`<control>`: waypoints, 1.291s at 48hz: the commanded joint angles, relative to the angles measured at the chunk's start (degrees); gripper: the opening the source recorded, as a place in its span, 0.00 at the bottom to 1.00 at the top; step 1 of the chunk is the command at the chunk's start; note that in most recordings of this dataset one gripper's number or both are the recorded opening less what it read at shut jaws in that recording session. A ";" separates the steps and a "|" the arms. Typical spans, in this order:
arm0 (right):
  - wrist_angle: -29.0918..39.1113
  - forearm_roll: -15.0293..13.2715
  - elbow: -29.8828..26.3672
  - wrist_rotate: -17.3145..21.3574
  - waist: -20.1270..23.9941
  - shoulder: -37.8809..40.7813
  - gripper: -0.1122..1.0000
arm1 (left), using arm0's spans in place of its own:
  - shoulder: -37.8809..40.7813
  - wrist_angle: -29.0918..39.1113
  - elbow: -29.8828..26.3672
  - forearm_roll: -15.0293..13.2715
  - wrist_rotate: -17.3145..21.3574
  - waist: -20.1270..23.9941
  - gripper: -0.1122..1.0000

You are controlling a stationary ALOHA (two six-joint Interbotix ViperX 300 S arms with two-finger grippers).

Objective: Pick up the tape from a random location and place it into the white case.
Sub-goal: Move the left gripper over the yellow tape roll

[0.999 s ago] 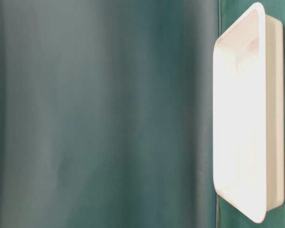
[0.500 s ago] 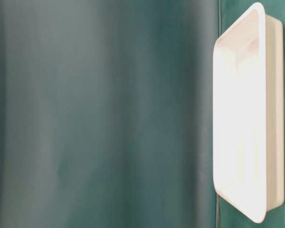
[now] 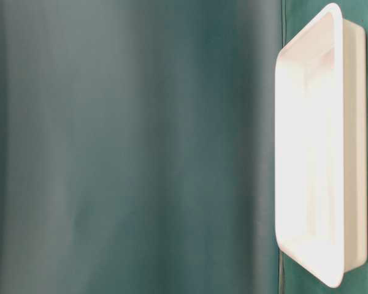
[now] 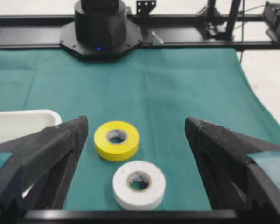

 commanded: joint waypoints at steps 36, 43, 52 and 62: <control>-0.79 -0.09 -1.58 -0.09 -1.76 0.62 0.92 | 29.36 -1.49 -29.71 -0.09 0.00 -0.09 0.99; -0.79 -0.09 -1.49 -0.09 -2.02 0.79 0.92 | 33.22 -0.62 -34.80 -0.09 0.00 -0.09 0.99; -0.79 -0.18 -1.32 -0.09 -2.02 0.88 0.92 | 37.44 0.88 -40.78 -0.09 0.09 0.35 0.99; -0.79 -0.26 -1.32 -0.18 -2.02 1.14 0.92 | 40.34 3.08 -44.56 -0.09 0.09 0.88 0.99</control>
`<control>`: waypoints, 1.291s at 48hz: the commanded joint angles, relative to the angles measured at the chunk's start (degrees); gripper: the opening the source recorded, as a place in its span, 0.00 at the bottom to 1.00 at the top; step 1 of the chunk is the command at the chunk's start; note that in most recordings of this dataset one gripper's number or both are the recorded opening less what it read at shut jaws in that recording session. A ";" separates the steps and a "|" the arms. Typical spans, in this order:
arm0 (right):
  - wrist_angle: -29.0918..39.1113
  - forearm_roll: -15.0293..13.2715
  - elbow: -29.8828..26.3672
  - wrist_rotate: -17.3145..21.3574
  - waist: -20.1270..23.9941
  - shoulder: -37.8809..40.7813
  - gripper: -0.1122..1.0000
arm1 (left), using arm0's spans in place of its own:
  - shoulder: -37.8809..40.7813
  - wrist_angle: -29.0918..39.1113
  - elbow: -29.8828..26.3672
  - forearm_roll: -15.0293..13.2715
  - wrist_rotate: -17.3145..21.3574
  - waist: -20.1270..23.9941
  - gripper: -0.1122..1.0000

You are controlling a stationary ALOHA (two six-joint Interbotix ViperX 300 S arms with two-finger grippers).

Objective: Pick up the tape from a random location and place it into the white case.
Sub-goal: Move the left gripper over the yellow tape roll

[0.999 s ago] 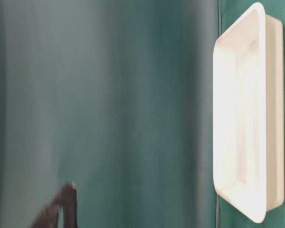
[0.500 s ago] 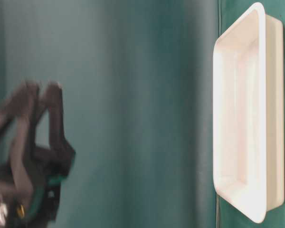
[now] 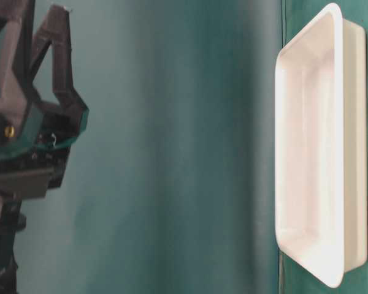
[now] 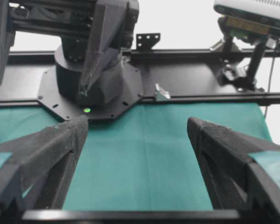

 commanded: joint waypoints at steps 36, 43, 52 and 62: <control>-0.44 -0.18 -1.32 -0.26 -0.18 0.53 0.92 | 5.54 24.43 -13.62 -0.26 -0.97 0.44 0.99; -0.26 -0.18 -1.32 -0.26 -0.26 0.62 0.92 | 8.09 34.01 -18.81 -0.26 -1.23 0.53 0.99; 0.09 -0.18 -1.23 -0.18 -0.26 0.79 0.92 | 11.25 46.58 -25.93 0.09 -3.16 0.97 0.99; 0.09 -0.26 -1.14 -0.18 -0.18 1.23 0.92 | 13.18 53.70 -30.15 0.35 -3.69 1.05 0.99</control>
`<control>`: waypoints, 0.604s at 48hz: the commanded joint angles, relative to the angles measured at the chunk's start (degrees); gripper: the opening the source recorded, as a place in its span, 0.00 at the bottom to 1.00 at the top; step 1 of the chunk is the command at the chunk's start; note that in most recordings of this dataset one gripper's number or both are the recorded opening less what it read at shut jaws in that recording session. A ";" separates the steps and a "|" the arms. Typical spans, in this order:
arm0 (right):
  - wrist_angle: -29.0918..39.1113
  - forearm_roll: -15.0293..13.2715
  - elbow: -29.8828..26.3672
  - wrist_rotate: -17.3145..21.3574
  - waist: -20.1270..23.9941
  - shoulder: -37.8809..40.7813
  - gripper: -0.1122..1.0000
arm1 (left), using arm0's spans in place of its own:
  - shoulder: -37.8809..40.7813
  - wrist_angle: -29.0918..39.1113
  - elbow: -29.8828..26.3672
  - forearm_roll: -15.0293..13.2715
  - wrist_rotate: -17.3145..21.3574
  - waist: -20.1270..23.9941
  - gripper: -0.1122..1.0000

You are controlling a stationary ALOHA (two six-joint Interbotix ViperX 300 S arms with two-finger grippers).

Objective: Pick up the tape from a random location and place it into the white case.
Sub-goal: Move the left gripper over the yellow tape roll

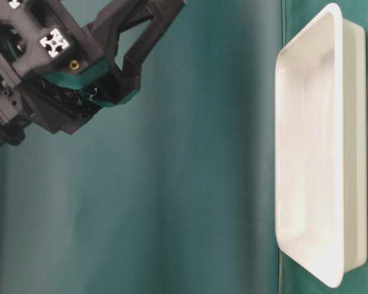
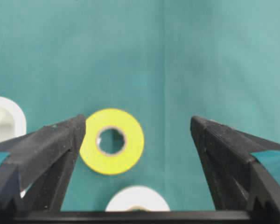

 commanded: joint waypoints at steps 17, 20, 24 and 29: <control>-0.26 -0.09 -1.14 0.09 0.00 0.53 0.92 | -1.05 0.79 -2.02 0.26 -0.26 0.09 0.99; -0.26 -0.09 -1.14 0.09 -0.09 0.53 0.92 | -1.05 0.79 -1.93 0.26 -0.26 0.09 0.99; -0.26 -0.09 -1.14 0.09 0.00 0.53 0.92 | -1.05 0.70 -1.93 0.26 -0.26 0.09 0.99; -0.26 -0.09 -1.14 0.09 0.00 0.53 0.92 | -0.97 0.70 -1.85 0.26 -0.26 0.09 0.99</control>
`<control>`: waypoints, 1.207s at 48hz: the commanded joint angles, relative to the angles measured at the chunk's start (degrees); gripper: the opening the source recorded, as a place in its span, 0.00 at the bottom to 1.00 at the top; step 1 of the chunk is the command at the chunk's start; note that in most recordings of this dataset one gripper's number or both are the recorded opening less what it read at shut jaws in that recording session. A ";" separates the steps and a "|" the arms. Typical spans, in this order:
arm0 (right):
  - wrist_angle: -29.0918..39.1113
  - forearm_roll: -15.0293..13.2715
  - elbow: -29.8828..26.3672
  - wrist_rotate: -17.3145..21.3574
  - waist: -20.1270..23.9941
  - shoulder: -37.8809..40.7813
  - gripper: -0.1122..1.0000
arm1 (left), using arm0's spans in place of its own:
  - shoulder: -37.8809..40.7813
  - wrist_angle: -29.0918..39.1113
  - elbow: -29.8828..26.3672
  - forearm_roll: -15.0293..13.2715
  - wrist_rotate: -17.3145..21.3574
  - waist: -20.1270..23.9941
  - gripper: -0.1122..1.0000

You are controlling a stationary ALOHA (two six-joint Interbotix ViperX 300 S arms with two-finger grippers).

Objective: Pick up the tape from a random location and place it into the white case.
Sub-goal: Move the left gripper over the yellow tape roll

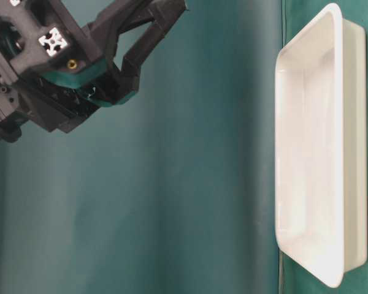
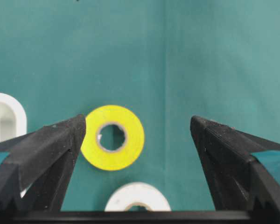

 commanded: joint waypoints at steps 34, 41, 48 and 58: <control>-0.26 0.00 -1.14 0.09 -0.09 0.35 0.92 | 0.35 -4.83 3.87 0.09 -1.41 0.09 0.99; -0.26 0.00 -1.05 0.09 0.00 0.53 0.92 | 0.53 -8.35 6.94 0.09 -1.49 0.09 0.99; -0.26 0.00 -0.97 0.09 0.00 0.97 0.92 | 1.67 -10.99 8.79 0.09 -1.85 0.09 0.99; -0.26 0.00 -0.88 0.09 0.00 1.05 0.92 | 4.39 -11.78 9.40 0.00 -1.85 0.09 0.99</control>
